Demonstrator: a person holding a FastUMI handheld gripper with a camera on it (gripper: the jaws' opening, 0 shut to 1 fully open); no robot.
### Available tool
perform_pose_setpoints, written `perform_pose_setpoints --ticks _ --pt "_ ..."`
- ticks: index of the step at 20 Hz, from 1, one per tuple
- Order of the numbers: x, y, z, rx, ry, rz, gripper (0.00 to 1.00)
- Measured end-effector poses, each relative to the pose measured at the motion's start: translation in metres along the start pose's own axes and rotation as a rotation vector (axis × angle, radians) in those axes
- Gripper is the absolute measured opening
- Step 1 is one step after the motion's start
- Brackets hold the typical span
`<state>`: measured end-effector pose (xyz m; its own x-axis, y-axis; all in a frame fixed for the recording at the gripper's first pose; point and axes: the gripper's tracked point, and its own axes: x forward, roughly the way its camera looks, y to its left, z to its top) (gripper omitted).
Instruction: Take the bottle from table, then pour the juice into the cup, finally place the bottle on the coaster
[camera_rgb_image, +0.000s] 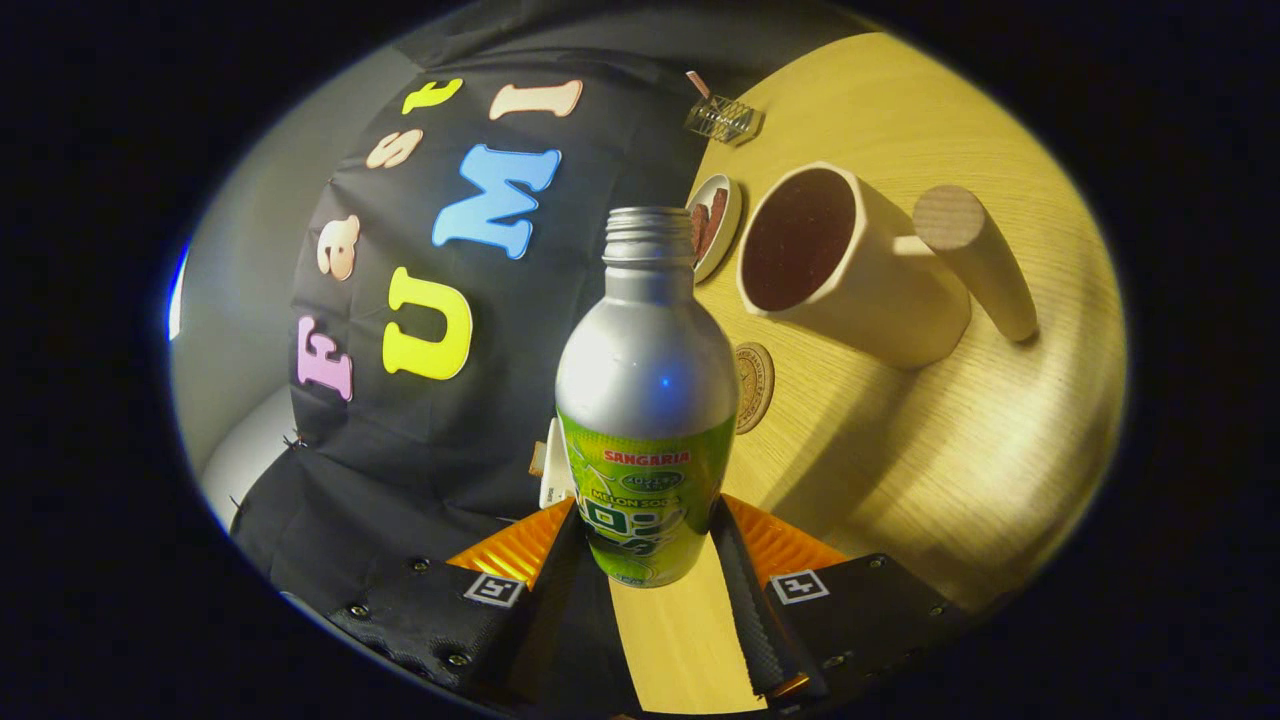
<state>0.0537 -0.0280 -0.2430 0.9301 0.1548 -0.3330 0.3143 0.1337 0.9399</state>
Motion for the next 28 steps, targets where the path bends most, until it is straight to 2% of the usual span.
perform_pose_setpoints --ticks 15,28 --pt "0.016 0.025 0.006 0.362 0.026 0.055 0.74" --pt "0.024 0.042 0.009 0.531 0.048 0.076 0.74"
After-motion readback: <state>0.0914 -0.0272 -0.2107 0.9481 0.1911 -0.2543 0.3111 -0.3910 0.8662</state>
